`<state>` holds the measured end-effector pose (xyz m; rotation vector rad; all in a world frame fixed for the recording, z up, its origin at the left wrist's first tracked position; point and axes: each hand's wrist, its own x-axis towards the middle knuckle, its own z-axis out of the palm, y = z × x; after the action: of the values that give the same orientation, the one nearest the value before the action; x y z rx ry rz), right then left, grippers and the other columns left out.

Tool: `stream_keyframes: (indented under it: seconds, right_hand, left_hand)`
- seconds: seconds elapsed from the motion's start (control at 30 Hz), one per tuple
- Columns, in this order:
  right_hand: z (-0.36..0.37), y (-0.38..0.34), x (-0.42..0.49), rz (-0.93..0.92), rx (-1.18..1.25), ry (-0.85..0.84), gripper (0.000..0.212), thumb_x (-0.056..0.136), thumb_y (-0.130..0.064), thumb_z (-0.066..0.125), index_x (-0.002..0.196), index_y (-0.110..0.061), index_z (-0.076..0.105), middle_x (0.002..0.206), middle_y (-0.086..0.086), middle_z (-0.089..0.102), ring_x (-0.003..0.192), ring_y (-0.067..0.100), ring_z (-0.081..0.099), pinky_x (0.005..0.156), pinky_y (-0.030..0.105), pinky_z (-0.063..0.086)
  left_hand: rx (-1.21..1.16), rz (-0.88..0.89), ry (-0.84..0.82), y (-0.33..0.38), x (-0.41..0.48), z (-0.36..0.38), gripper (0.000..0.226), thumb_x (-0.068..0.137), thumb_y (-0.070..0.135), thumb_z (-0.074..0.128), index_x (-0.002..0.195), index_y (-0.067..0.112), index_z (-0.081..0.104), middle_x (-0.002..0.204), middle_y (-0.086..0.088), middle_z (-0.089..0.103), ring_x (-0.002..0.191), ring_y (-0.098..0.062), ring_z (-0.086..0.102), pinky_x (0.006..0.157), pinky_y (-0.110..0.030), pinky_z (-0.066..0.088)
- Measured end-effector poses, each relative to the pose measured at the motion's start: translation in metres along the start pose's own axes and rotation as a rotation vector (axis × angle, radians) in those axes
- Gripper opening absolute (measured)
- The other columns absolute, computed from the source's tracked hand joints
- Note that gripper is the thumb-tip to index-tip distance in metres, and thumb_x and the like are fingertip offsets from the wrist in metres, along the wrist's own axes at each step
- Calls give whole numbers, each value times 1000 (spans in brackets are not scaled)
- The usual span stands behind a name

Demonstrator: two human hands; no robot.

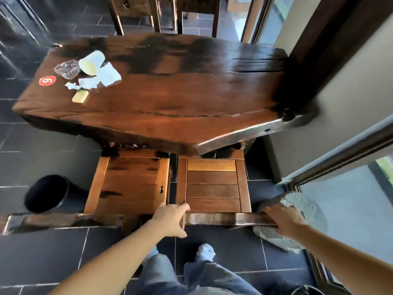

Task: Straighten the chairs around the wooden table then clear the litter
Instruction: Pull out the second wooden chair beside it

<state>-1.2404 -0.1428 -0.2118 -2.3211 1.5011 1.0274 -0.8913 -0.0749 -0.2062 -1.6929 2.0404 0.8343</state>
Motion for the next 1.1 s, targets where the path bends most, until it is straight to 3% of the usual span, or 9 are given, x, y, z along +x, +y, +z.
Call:
stream_keyframes:
  seconds: [0.2,0.37,0.57,0.67,0.73,0.8,0.9,1.0,1.1]
  right_hand:
    - [9,-2,7,48,32,55,45,78,-47,62,120,-38,51,119,-12,58,114,15,55,89,36,45]
    - [14,10,2,113,63,121,48,77,-63,62,116,-38,55,109,-12,64,103,15,60,86,35,48]
    - [9,9,4,204,181,68,46,71,-63,64,110,-41,58,106,-14,64,101,15,60,81,34,49]
    - [18,12,-5,271,431,253,32,76,-52,63,104,-37,62,111,-12,61,102,15,57,74,31,49]
    - [31,17,-15,357,675,363,35,75,-41,69,107,-32,59,115,-5,59,102,20,56,75,34,50]
    - [38,19,-20,452,914,343,37,72,-30,77,103,-28,56,106,2,61,89,24,60,75,40,54]
    - [34,17,-16,590,1109,262,30,69,-21,79,79,-32,53,88,3,65,75,28,67,70,48,58]
    - [35,14,-12,632,1118,264,28,66,-21,80,76,-32,56,83,2,66,74,29,68,70,48,59]
    - [36,4,-17,630,1076,270,26,66,-25,79,77,-34,57,81,-2,68,72,27,68,72,44,58]
  left_hand:
    - [153,-51,94,6,-3,8,72,71,39,72,130,21,35,120,0,60,108,-23,59,97,-36,39]
    - [181,-79,162,7,0,14,86,71,19,73,140,26,21,133,1,45,123,-21,49,112,-45,23]
    - [176,-25,96,4,-2,6,63,72,20,68,126,23,35,103,3,64,102,-20,60,117,-45,18]
    - [136,1,32,2,-4,-1,59,73,26,70,123,23,39,107,-2,64,102,-23,57,96,-36,42]
    - [111,9,23,1,-4,-4,59,72,27,70,123,24,40,109,-3,63,101,-24,57,83,-33,47]
    - [103,34,13,-2,-3,-4,61,71,30,71,124,25,41,110,-2,63,99,-23,58,80,-33,48]
    - [132,87,-27,-9,0,-6,69,69,37,71,130,25,40,111,-1,63,105,-23,53,91,-34,45]
    - [188,136,-29,-13,0,-11,73,69,40,69,134,24,39,103,-1,66,106,-22,56,112,-39,29]
    - [179,141,-34,-22,-3,-13,74,69,39,69,135,26,39,107,1,66,108,-19,57,120,-43,10]
